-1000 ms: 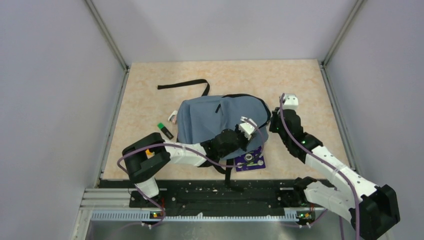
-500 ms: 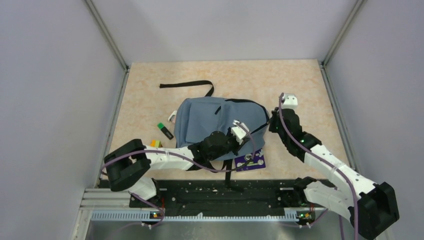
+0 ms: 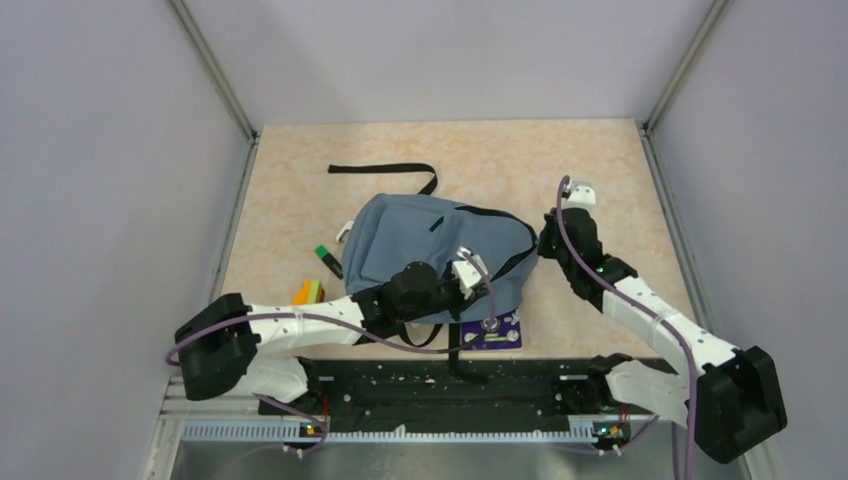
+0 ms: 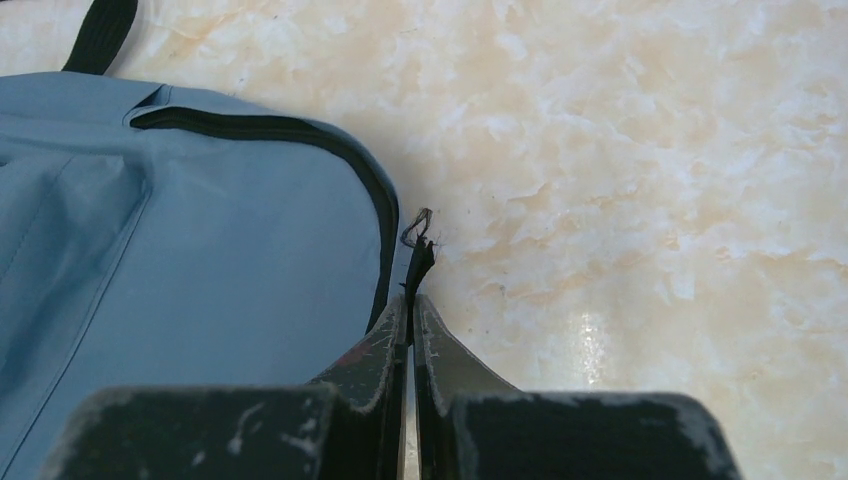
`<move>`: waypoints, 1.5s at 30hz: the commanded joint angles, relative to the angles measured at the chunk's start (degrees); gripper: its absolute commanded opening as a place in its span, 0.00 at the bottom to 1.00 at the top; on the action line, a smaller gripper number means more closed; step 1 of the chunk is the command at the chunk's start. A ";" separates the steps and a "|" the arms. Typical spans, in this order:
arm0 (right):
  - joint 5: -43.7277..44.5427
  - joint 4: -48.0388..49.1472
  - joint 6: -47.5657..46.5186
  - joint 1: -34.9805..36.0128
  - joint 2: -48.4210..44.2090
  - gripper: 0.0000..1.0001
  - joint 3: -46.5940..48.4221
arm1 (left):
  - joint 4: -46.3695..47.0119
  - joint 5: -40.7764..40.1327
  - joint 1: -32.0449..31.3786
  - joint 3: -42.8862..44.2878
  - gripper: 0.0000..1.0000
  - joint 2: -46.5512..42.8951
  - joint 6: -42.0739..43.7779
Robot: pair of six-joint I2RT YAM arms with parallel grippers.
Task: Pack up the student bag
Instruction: Unzip the student bag at the center of the board.
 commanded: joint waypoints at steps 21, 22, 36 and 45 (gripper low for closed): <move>-3.04 6.51 -0.05 -2.42 1.36 0.00 1.56 | -16.24 2.17 -0.47 14.72 0.63 -3.41 -7.97; -3.05 6.30 -0.12 -2.36 0.86 0.00 1.47 | -16.72 0.61 -0.46 16.31 0.63 -1.88 -8.60; -2.51 5.38 -0.69 -2.38 -2.39 0.00 0.08 | -21.51 -7.18 -0.46 28.02 0.68 14.55 -14.89; -3.39 6.07 -0.09 -2.38 -2.13 0.00 0.08 | -22.30 -5.70 -0.46 31.70 0.76 20.60 -17.75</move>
